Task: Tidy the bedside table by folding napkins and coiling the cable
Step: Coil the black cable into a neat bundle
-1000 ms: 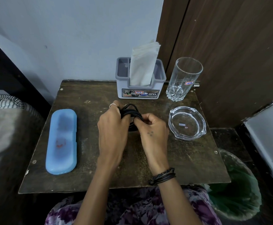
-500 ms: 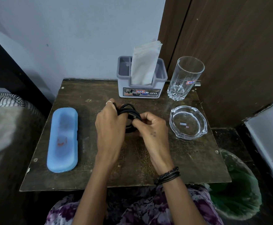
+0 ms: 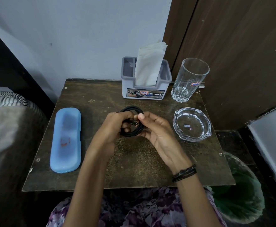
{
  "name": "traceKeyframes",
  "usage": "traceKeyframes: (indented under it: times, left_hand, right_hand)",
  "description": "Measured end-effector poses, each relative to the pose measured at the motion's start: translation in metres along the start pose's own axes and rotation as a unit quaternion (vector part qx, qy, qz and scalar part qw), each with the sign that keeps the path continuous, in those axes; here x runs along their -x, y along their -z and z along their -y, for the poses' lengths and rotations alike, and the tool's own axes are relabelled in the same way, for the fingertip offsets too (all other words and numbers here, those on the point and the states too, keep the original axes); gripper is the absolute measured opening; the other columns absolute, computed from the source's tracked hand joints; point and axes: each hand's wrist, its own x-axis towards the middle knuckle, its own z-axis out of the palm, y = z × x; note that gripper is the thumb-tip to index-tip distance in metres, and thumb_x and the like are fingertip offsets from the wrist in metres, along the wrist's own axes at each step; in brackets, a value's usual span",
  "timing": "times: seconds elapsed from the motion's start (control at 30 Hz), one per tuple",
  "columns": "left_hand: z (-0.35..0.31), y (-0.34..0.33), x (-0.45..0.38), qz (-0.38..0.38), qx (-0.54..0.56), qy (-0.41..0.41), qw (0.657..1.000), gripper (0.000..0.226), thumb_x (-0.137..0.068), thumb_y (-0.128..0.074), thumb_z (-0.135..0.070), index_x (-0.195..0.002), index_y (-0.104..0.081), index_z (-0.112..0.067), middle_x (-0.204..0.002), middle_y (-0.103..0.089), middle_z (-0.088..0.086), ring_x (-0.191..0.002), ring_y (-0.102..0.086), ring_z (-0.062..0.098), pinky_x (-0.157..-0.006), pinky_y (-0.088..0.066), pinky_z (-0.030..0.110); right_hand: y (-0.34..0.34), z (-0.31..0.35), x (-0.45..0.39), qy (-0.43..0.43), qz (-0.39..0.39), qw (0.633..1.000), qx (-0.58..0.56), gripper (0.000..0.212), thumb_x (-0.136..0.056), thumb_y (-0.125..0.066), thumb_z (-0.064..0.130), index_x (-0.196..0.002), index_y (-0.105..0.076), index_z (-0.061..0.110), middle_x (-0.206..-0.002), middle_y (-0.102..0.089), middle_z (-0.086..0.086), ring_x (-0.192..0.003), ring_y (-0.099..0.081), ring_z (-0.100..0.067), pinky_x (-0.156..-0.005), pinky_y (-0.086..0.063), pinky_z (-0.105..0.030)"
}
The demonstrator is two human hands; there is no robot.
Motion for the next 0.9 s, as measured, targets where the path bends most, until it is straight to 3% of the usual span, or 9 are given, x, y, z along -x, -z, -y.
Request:
traceKeyframes:
  times: [0.07, 0.13, 0.27, 0.43, 0.53, 0.7, 0.8, 0.9]
  left_hand:
    - [0.001, -0.001, 0.0, 0.02, 0.039, 0.019, 0.999, 0.026, -0.084, -0.054, -0.014, -0.058, -0.056, -0.018, -0.037, -0.032, -0.009, -0.034, -0.037, 0.005, -0.068, -0.048, 0.027]
    - [0.002, -0.002, 0.0, 0.04, 0.067, 0.037, 0.996, 0.018, -0.089, -0.052, -0.018, -0.073, -0.059, -0.017, -0.037, -0.035, -0.009, -0.037, -0.042, 0.004, -0.053, -0.047, 0.019]
    - [0.005, -0.004, -0.002, 0.065, 0.13, 0.063, 0.987, 0.016, -0.095, -0.044, -0.019, -0.089, -0.058, -0.015, -0.037, -0.037, -0.01, -0.042, -0.047, 0.005, -0.05, -0.041, 0.021]
    - [0.004, -0.002, 0.001, 0.081, 0.174, 0.075, 0.978, 0.018, -0.092, -0.041, -0.016, -0.082, -0.057, -0.015, -0.04, -0.037, -0.008, -0.046, -0.045, 0.008, -0.059, -0.038, 0.027]
    - [0.001, 0.001, 0.002, 0.106, 0.199, 0.079, 0.971, 0.015, -0.083, -0.043, -0.016, -0.08, -0.057, -0.013, -0.044, -0.038, -0.005, -0.049, -0.045, 0.011, -0.062, -0.038, 0.029]
    - [0.0, 0.001, 0.004, 0.135, 0.203, 0.066, 0.968, 0.022, -0.066, -0.048, -0.019, -0.08, -0.061, -0.009, -0.049, -0.04, -0.004, -0.054, -0.046, 0.012, -0.062, -0.038, 0.03]
    - [0.001, -0.001, 0.004, 0.145, 0.164, 0.054, 0.974, 0.022, -0.074, -0.044, -0.015, -0.084, -0.061, -0.007, -0.048, -0.04, -0.005, -0.054, -0.046, 0.01, -0.061, -0.038, 0.028]
    - [0.001, -0.005, 0.002, 0.138, 0.12, 0.022, 0.983, 0.014, -0.079, -0.046, -0.008, -0.072, -0.057, -0.014, -0.055, -0.042, -0.003, -0.054, -0.047, 0.008, -0.061, -0.039, 0.027]
  right_hand:
    - [0.001, -0.003, -0.001, 0.051, -0.051, 0.997, 0.035, 0.014, -0.077, -0.068, 0.024, -0.09, -0.063, 0.021, -0.087, -0.068, -0.004, -0.083, -0.062, -0.018, -0.075, -0.048, -0.03]
    - [0.003, -0.004, -0.002, 0.137, -0.106, 0.975, 0.143, 0.016, -0.08, -0.07, 0.016, -0.091, -0.061, 0.025, -0.088, -0.067, 0.004, -0.084, -0.062, -0.009, -0.077, -0.048, -0.024]
    - [0.007, -0.001, -0.001, 0.234, -0.093, 0.914, 0.319, 0.021, -0.086, -0.064, 0.007, -0.095, -0.071, 0.023, -0.103, -0.06, 0.003, -0.098, -0.057, -0.003, -0.083, -0.043, -0.013]
    - [0.014, 0.006, 0.003, 0.153, -0.011, 0.957, 0.247, 0.032, -0.086, -0.061, -0.001, -0.102, -0.069, 0.025, -0.116, -0.059, 0.004, -0.109, -0.056, 0.002, -0.09, -0.041, -0.012]
    - [0.018, 0.008, 0.004, 0.138, 0.007, 0.962, 0.235, 0.03, -0.083, -0.066, 0.003, -0.103, -0.068, 0.026, -0.117, -0.06, 0.007, -0.111, -0.056, 0.002, -0.091, -0.042, -0.011]
    - [0.015, 0.002, 0.001, 0.192, -0.066, 0.948, 0.245, 0.019, -0.085, -0.065, 0.012, -0.099, -0.071, 0.023, -0.104, -0.069, 0.005, -0.103, -0.063, -0.006, -0.091, -0.048, -0.026]
    - [0.011, -0.002, 0.001, 0.2, -0.123, 0.944, 0.232, 0.012, -0.093, -0.054, 0.023, -0.095, -0.066, 0.026, -0.091, -0.072, 0.007, -0.089, -0.067, -0.01, -0.08, -0.052, -0.036]
    - [0.007, -0.004, 0.001, 0.203, -0.17, 0.941, 0.21, 0.012, -0.095, -0.048, 0.03, -0.094, -0.061, 0.029, -0.078, -0.072, 0.01, -0.075, -0.07, -0.014, -0.076, -0.055, -0.05]
